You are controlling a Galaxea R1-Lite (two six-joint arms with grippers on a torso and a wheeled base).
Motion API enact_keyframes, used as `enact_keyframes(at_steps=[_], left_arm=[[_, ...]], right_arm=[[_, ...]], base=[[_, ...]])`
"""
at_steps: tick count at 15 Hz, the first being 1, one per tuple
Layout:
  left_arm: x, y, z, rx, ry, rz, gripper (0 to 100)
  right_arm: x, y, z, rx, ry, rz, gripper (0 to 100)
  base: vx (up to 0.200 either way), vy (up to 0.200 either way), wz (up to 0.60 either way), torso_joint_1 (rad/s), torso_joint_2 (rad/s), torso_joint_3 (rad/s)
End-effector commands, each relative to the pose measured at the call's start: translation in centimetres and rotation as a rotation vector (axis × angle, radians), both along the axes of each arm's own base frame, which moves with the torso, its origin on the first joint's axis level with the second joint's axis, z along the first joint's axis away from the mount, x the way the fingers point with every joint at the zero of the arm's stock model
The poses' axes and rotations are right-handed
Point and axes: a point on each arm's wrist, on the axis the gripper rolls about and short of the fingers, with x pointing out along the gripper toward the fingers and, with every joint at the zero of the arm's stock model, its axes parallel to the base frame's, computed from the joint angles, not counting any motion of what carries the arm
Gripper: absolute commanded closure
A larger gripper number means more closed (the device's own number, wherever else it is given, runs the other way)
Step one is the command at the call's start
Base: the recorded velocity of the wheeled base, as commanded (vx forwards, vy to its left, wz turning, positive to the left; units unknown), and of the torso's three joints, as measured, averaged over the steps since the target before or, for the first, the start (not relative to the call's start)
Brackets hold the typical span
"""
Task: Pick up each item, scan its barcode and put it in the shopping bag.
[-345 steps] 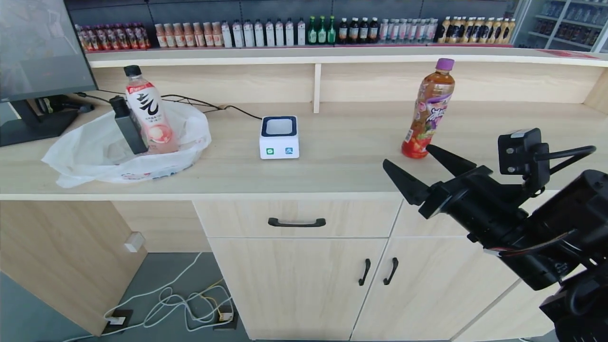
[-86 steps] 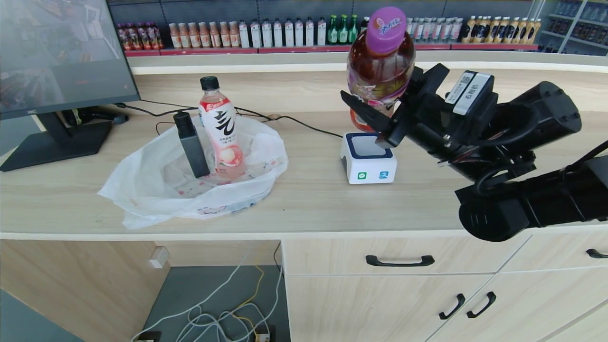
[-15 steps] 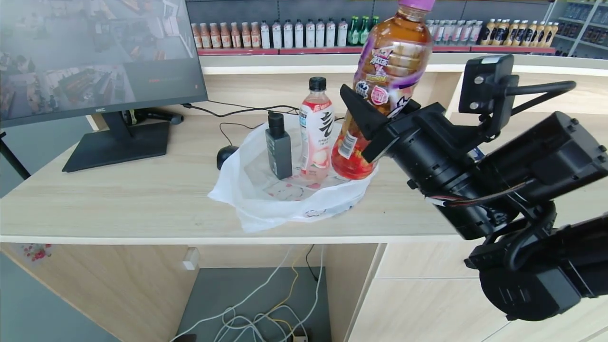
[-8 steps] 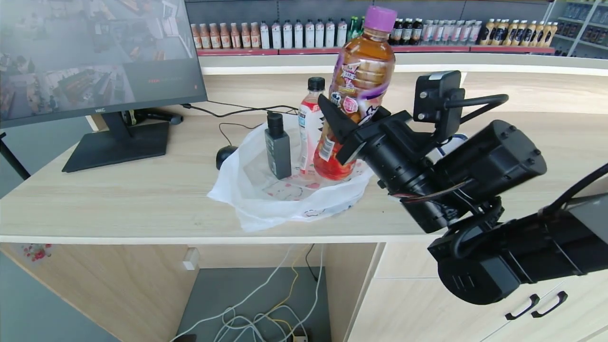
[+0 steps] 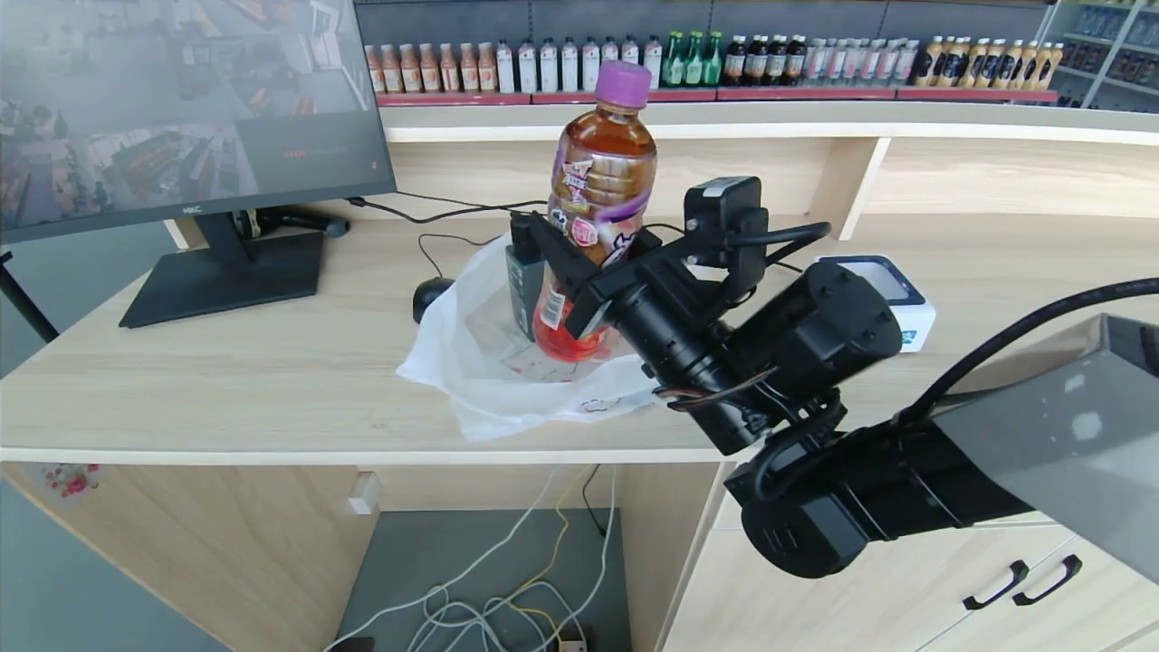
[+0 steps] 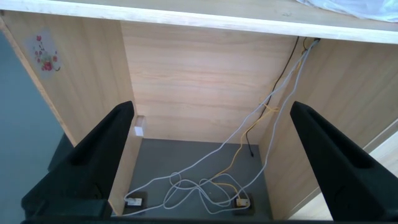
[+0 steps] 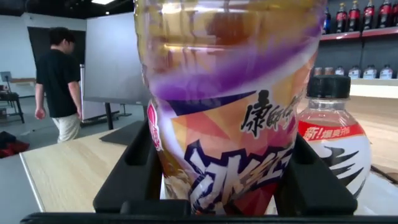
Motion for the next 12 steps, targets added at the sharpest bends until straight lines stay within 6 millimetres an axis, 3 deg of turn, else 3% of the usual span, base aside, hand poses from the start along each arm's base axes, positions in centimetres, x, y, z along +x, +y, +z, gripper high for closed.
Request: enact_keyframes(at_steps=[1, 12], left_arm=[[0.0, 0.0, 0.0, 0.000, 0.000, -0.001, 0], [0.0, 0.0, 0.0, 0.000, 0.000, -0.001, 0]], right_arm=[[0.5, 0.7, -1.5, -0.017, 0.029, 0.009, 100], [3.2, 1.1, -2.9, -0.021, 0.090, -0.011, 100]], base=[[0.000, 0.000, 0.00, 0.000, 0.00, 0.000], [0.000, 0.000, 0.00, 0.000, 0.00, 0.000]])
